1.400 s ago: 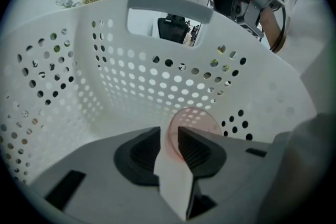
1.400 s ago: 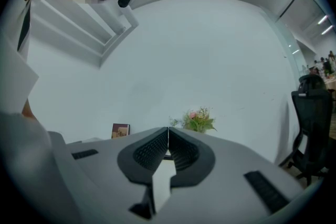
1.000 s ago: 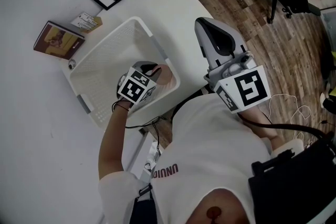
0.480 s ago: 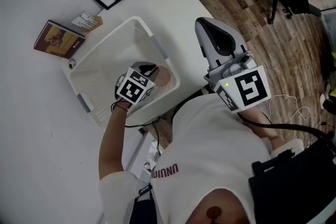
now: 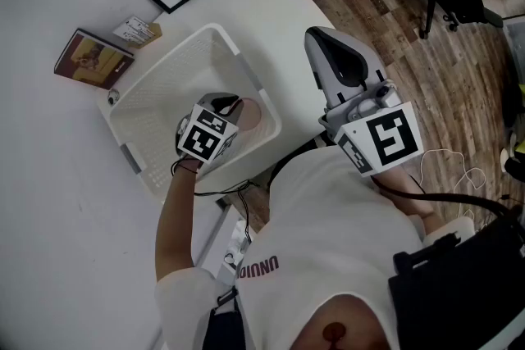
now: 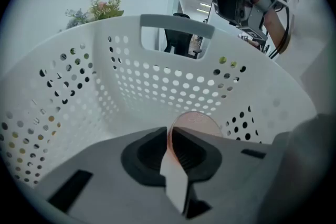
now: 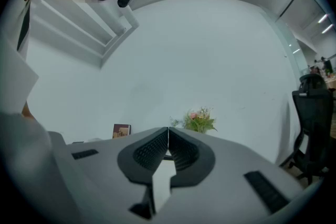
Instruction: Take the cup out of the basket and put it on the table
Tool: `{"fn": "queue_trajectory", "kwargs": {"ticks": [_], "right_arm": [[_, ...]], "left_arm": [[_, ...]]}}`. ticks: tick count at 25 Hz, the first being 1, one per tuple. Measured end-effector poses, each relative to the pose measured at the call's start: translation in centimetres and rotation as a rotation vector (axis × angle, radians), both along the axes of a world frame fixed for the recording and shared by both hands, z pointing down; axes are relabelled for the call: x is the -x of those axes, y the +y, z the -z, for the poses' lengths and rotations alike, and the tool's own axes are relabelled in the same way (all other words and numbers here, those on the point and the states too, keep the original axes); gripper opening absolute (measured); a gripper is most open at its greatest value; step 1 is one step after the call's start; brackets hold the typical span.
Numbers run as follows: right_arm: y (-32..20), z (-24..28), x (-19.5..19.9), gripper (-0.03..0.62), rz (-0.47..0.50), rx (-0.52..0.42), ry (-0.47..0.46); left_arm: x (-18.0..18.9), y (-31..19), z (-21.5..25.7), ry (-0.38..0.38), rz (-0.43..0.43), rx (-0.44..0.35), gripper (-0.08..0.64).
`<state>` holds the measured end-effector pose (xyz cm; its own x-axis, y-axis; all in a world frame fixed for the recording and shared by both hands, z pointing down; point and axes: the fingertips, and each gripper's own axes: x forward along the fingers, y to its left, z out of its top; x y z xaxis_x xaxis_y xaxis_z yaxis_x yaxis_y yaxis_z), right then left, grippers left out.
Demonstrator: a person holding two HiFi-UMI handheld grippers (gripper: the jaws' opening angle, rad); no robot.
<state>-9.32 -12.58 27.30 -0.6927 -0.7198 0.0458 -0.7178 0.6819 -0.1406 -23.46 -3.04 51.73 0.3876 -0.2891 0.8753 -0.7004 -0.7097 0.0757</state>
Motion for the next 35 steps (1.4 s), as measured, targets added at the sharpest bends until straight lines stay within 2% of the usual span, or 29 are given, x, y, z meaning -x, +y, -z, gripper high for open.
{"fn": "queue_trajectory", "kwargs": {"ticks": [12, 23, 28, 35], "right_arm": [[0.4, 0.2, 0.0, 0.018, 0.008, -0.006, 0.002], [1.1, 0.3, -0.1, 0.018, 0.01, -0.016, -0.001], [1.3, 0.4, -0.2, 0.018, 0.009, -0.019, -0.005], [1.7, 0.6, -0.1, 0.018, 0.014, -0.025, -0.008]], "left_arm": [[1.2, -1.5, 3.5, -0.022, 0.063, -0.126, 0.04], [1.7, -1.9, 5.5, -0.038, 0.098, -0.191, 0.037], [1.8, -2.2, 6.9, -0.069, 0.106, -0.252, 0.035], [1.9, -2.6, 9.2, -0.061, 0.144, -0.326, 0.034]]}}
